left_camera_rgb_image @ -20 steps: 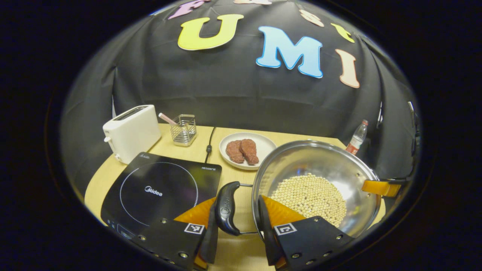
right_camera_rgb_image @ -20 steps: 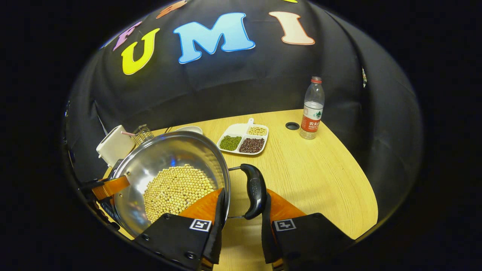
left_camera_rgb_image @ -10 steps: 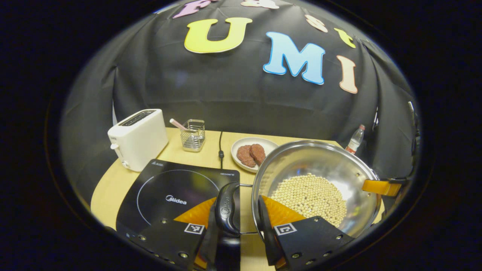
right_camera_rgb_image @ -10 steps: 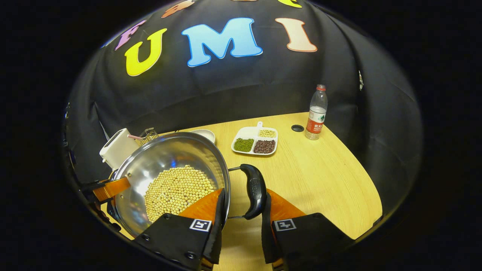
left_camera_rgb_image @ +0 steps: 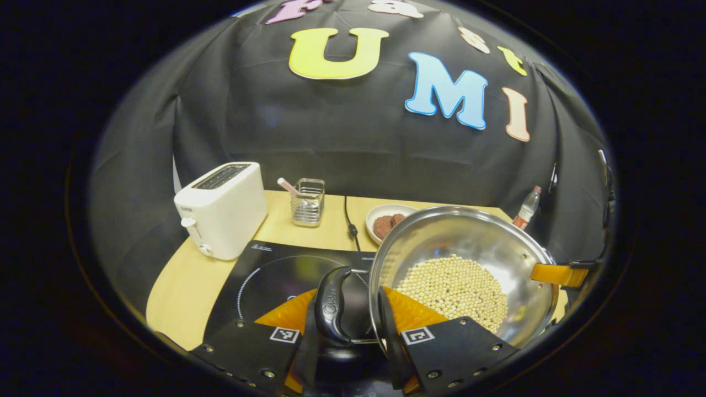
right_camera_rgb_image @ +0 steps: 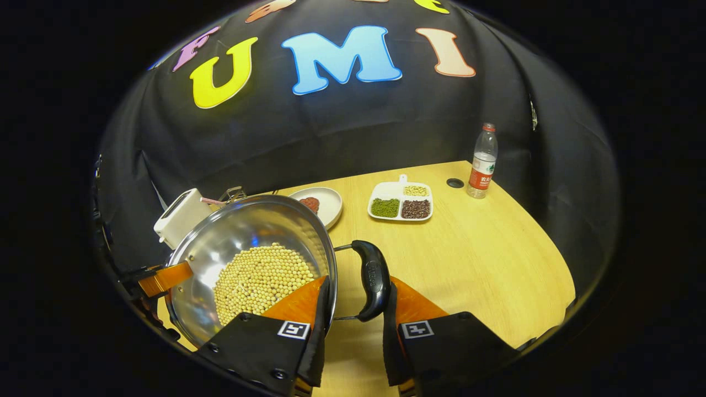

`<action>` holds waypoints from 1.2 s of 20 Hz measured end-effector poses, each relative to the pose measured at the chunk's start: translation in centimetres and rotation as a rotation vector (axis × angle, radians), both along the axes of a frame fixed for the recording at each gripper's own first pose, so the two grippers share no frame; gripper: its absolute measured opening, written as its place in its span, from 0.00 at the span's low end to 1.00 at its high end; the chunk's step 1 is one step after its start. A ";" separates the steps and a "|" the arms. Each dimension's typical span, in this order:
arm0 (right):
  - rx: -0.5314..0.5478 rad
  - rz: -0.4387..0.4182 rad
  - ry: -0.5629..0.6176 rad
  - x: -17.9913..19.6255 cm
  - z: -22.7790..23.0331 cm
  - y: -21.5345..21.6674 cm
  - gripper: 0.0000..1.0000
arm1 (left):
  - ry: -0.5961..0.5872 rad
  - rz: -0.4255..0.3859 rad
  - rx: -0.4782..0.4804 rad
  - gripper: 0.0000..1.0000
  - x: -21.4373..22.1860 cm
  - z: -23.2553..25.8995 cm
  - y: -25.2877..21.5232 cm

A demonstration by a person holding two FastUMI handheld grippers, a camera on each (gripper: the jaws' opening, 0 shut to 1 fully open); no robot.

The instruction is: First push the handle of the pot to place it horizontally, then grasp the pot with both hands and set it on the induction cooktop.

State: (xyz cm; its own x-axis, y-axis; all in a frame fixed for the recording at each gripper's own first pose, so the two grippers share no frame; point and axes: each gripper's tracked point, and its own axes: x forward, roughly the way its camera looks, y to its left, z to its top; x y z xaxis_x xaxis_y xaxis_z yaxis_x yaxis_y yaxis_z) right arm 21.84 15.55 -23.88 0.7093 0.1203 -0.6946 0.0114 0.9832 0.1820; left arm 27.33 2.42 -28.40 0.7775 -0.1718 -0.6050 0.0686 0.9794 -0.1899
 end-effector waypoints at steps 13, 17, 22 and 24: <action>0.039 0.037 0.005 0.8 -0.7 9.3 0.46 | 0.018 0.035 0.022 0.55 0.6 -1.6 10.1; 0.049 0.047 0.020 1.0 -1.6 11.8 0.42 | 0.025 0.036 0.040 0.52 0.9 -2.3 12.9; 0.055 0.061 0.035 1.5 -2.6 14.5 0.46 | 0.035 0.041 0.052 0.55 1.4 -3.4 15.6; 0.048 0.068 0.035 1.7 -2.9 15.6 0.46 | 0.038 0.042 0.056 0.55 1.4 -3.5 16.2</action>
